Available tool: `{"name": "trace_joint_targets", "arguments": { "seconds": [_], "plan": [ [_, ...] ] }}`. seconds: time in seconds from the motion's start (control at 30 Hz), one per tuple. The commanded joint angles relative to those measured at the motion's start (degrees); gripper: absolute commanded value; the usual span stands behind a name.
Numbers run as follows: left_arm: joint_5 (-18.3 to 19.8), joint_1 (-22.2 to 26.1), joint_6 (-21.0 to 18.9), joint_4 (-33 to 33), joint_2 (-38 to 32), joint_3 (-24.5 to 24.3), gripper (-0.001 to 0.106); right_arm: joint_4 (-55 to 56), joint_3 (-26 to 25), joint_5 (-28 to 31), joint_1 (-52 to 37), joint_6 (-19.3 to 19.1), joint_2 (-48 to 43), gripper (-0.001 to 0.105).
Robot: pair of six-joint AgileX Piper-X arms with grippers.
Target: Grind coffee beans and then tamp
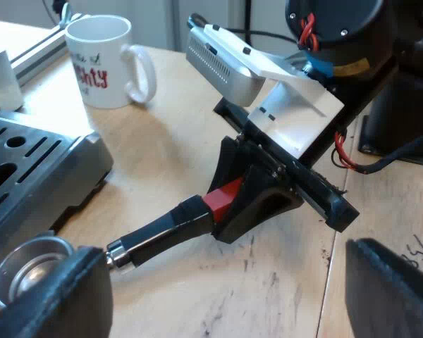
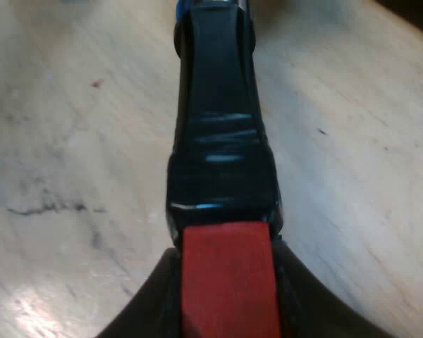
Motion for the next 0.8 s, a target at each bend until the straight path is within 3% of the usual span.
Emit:
{"name": "trace_joint_targets", "arguments": {
  "seconds": [0.03,0.23,0.5,0.6,0.8],
  "plan": [
    [-1.62,-0.13,0.01,-0.24,-0.27,-0.10,0.070,-3.27,-0.72,-0.89,-0.27,0.23,0.43,0.000],
    [-10.67,-0.13,-1.25,0.60,-0.27,1.01,0.070,-3.27,-0.72,-1.82,-0.27,0.23,2.71,0.000],
    [-13.33,-0.13,-1.43,0.57,1.45,1.03,0.070,-3.00,-0.72,-1.82,-0.27,3.41,3.37,0.000],
    [-15.00,-0.13,-2.65,0.57,5.57,1.03,0.070,-3.00,-0.72,-1.82,-0.27,3.76,3.37,0.000],
    [-14.80,-0.13,-2.65,0.57,13.81,1.03,0.070,1.91,-0.72,-2.23,-0.27,5.22,3.37,0.000]
  ]
}}
